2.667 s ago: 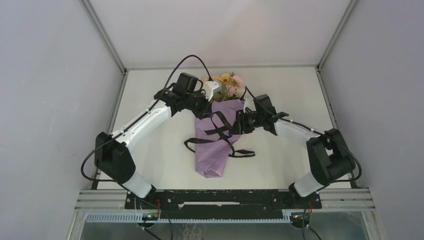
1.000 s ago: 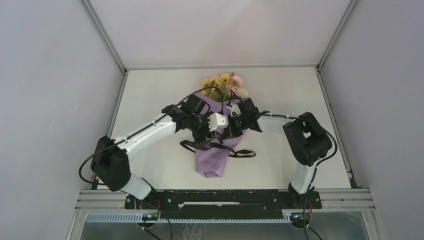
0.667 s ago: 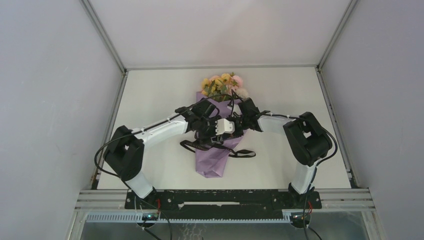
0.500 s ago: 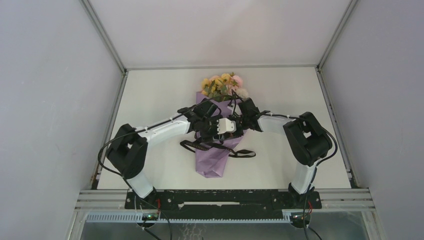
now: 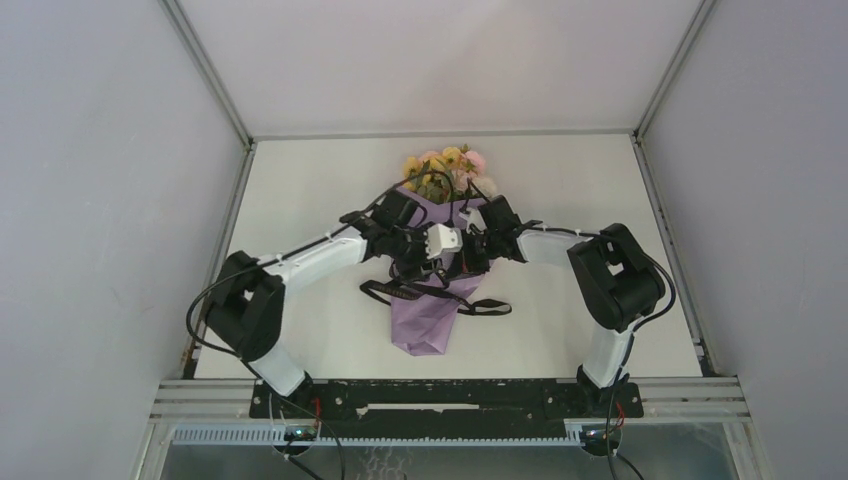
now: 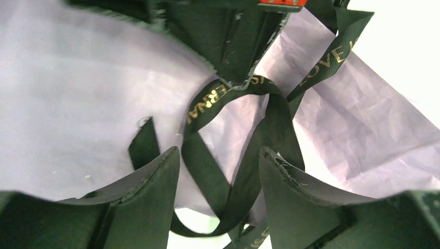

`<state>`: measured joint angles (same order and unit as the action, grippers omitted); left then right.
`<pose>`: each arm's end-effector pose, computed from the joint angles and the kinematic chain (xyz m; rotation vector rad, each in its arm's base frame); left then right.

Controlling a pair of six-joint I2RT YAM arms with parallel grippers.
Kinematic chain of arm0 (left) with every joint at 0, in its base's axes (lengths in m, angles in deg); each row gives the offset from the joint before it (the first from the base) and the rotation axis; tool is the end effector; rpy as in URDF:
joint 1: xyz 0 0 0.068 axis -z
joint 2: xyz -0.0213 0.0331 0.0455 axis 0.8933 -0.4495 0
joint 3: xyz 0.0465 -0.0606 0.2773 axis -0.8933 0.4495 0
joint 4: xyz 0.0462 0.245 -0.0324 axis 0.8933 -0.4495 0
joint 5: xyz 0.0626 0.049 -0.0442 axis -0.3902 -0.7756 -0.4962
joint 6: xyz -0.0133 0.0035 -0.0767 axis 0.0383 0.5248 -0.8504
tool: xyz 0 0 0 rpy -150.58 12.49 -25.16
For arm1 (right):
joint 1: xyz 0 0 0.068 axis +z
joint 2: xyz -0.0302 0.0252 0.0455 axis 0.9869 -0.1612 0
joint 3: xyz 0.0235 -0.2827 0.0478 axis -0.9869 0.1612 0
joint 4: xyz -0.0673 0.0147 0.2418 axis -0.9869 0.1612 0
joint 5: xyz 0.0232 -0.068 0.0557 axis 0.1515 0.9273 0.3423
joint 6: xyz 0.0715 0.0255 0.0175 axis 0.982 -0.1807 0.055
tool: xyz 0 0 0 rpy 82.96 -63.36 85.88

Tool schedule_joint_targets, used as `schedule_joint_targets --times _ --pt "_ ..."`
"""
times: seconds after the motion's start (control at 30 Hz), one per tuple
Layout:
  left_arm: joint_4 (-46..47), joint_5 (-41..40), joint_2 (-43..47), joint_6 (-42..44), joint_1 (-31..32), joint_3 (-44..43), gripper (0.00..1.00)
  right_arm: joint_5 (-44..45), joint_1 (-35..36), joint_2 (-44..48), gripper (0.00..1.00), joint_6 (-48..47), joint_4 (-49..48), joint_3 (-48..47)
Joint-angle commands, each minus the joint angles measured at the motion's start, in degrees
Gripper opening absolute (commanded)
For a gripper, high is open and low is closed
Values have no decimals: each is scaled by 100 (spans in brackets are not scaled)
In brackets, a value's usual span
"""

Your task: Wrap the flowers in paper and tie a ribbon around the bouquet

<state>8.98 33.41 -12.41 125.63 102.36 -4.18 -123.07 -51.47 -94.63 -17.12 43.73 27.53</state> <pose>0.2551 -0.2388 0.2080 1.7446 1.8860 -0.4848 0.2984 0.2125 0.1465 -0.3373 2.6657 1.1606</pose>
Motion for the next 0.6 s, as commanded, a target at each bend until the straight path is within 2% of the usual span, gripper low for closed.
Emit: schedule_joint_targets --times 0.0,0.17,0.23,0.3,0.4,0.57 --pt "21 896 574 -260 -305 -26 65 73 -50 88 0 95 5 -203" --pt "-424 1377 681 -256 -297 -109 71 111 -33 41 0 209 -128 -205" --pt "-310 1400 786 -223 -259 131 77 59 -33 30 0 254 -229 -204" --pt "88 1138 821 -184 -188 396 82 104 -26 40 0 241 -189 -198" --pt "270 472 608 -145 12 424 83 184 8 59 0 188 -90 -197" --pt "507 -181 211 -127 172 430 77 249 64 86 0 156 26 -203"
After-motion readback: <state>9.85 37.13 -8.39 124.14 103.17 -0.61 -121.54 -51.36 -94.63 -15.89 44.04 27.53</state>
